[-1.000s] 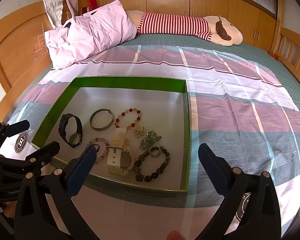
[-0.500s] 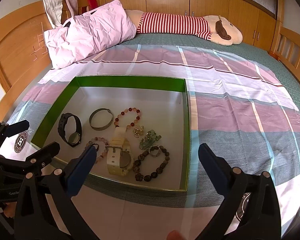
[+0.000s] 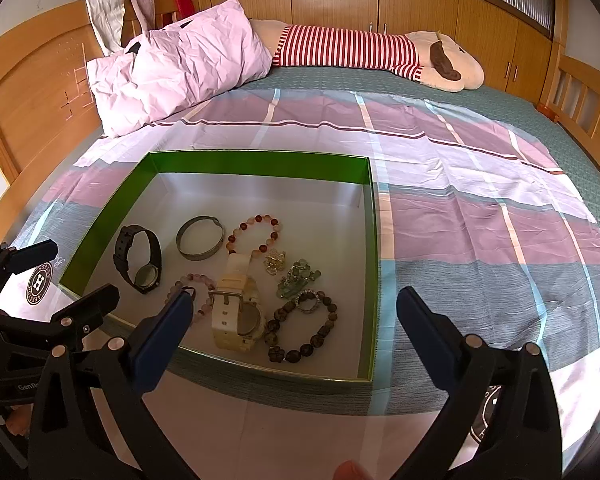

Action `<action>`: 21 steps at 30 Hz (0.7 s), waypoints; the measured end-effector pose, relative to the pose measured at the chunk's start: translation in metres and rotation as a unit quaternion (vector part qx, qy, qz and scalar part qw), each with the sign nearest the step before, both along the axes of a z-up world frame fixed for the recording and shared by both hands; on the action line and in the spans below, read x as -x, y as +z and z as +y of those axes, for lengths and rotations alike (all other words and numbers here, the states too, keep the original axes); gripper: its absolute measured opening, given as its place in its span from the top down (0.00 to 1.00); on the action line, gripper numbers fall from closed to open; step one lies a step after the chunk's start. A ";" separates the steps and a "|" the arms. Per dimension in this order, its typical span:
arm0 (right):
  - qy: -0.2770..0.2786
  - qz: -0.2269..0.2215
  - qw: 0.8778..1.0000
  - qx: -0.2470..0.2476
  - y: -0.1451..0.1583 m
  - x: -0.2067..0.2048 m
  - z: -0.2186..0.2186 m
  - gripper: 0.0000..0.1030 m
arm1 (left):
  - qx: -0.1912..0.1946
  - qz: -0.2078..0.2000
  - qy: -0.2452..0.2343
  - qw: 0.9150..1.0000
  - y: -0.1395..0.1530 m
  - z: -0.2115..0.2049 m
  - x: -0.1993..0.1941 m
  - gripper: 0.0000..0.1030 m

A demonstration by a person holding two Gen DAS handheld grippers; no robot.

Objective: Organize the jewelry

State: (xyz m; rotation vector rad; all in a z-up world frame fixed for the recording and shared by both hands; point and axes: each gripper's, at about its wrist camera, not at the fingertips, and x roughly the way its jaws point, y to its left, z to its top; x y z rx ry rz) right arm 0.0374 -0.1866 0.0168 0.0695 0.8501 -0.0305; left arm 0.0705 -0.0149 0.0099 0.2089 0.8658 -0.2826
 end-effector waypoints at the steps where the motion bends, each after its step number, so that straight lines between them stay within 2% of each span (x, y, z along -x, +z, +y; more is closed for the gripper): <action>1: 0.000 0.000 1.000 0.000 0.000 0.000 0.000 0.01 | 0.000 0.000 0.000 1.000 0.000 0.000 0.000 0.04; 21: 0.000 0.000 1.000 0.003 -0.002 -0.001 -0.006 0.01 | 0.000 0.003 -0.001 1.000 -0.004 0.001 0.000 0.04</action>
